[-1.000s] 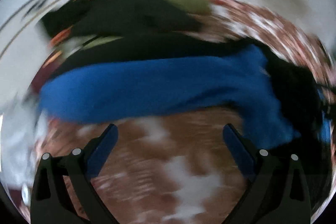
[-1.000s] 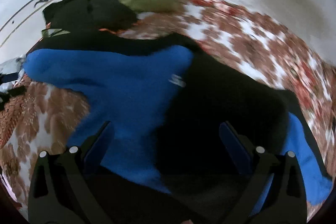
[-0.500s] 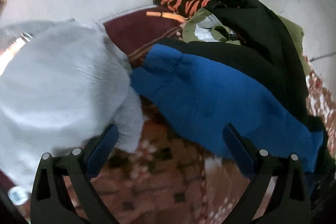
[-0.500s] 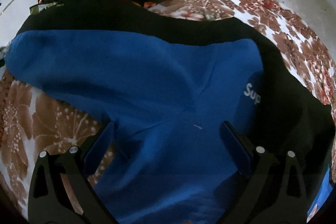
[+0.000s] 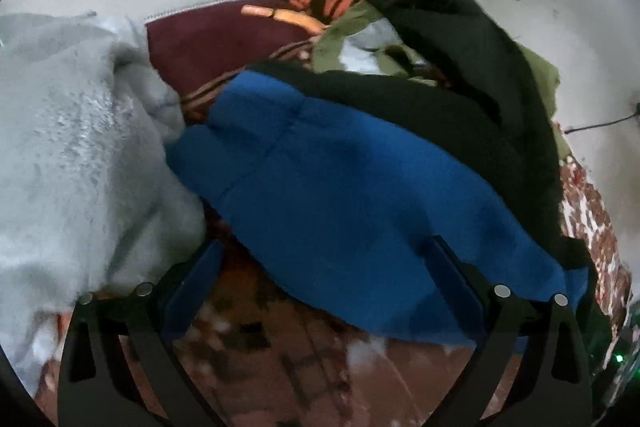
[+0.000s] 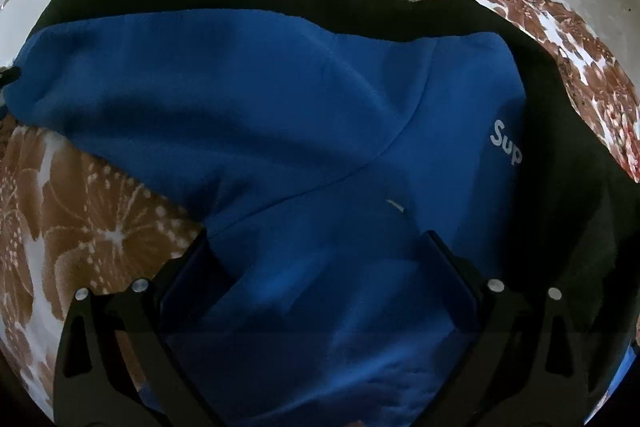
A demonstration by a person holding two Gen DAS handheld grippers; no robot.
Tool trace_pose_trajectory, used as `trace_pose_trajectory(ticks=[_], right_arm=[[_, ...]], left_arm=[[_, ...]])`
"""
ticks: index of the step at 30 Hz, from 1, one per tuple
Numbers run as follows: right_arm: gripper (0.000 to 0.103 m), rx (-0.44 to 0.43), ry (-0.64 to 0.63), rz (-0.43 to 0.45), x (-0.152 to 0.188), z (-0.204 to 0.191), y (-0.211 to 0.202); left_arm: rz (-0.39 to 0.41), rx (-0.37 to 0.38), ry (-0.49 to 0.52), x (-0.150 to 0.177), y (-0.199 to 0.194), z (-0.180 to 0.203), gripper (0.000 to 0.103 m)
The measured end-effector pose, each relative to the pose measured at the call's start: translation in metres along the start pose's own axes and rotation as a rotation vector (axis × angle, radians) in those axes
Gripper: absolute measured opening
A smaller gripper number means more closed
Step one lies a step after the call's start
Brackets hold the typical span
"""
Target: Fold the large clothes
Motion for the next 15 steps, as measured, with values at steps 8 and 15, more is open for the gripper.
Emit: trace_pose_trajectory(ticks=[8,15], right_arm=[[0.098,-0.016,0.006,0.022,0.003,0.007,-0.01],[0.098,0.003,-0.112,0.131,0.011,-0.023,-0.052]], left_arm=[[0.035,0.149,-0.171,-0.026,-0.003,-0.018,0.078],[0.0,0.197,-0.117,-0.032,-0.011,-0.002,0.015]])
Point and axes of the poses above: each gripper's, at about its wrist camera, not at the fingertips, and y roughly the way its jaws point, z to its right, x to its underside, the point moved 1 cm from there along y, roughly the way its jaws point, and after that the axes turned 1 degree about z, right-handed, at the moved point
